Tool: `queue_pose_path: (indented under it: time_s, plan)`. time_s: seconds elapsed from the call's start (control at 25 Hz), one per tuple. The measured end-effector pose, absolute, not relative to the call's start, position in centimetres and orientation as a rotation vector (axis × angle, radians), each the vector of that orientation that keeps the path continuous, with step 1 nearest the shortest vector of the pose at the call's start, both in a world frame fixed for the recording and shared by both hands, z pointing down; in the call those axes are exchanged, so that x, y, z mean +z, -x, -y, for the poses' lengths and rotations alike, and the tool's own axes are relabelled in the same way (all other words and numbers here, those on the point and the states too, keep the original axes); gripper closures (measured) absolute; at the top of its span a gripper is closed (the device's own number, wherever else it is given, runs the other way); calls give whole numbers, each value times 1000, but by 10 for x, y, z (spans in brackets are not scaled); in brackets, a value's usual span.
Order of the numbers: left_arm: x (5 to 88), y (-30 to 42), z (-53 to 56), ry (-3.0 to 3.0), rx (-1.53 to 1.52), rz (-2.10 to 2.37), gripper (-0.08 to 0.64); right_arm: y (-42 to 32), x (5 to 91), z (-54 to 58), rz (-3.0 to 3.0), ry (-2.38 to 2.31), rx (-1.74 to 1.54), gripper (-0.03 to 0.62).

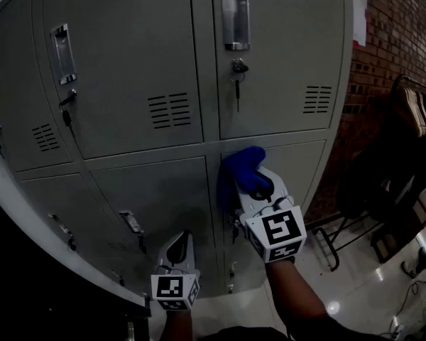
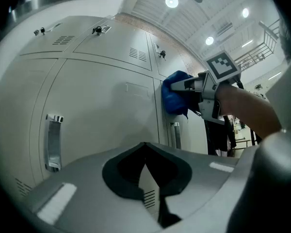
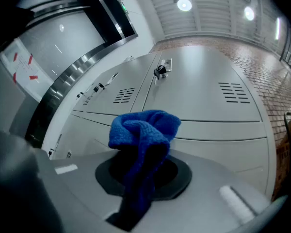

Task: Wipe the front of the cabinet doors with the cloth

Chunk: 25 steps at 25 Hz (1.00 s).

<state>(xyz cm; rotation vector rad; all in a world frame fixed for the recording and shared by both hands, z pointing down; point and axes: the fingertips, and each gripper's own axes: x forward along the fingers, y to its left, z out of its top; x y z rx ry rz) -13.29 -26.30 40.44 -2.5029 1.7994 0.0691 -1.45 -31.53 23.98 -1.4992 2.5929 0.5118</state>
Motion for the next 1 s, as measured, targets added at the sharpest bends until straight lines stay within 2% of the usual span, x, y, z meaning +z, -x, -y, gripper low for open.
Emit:
queue_pose_path:
  time_s: [0.4, 1.0]
  plan:
    - [407, 132, 261, 2499, 85, -1816, 546, -10, 236, 320, -2565, 1545, 544, 537]
    - [415, 137, 253, 2479, 36, -1860, 546, -84, 229, 330, -2472, 1679, 532, 538]
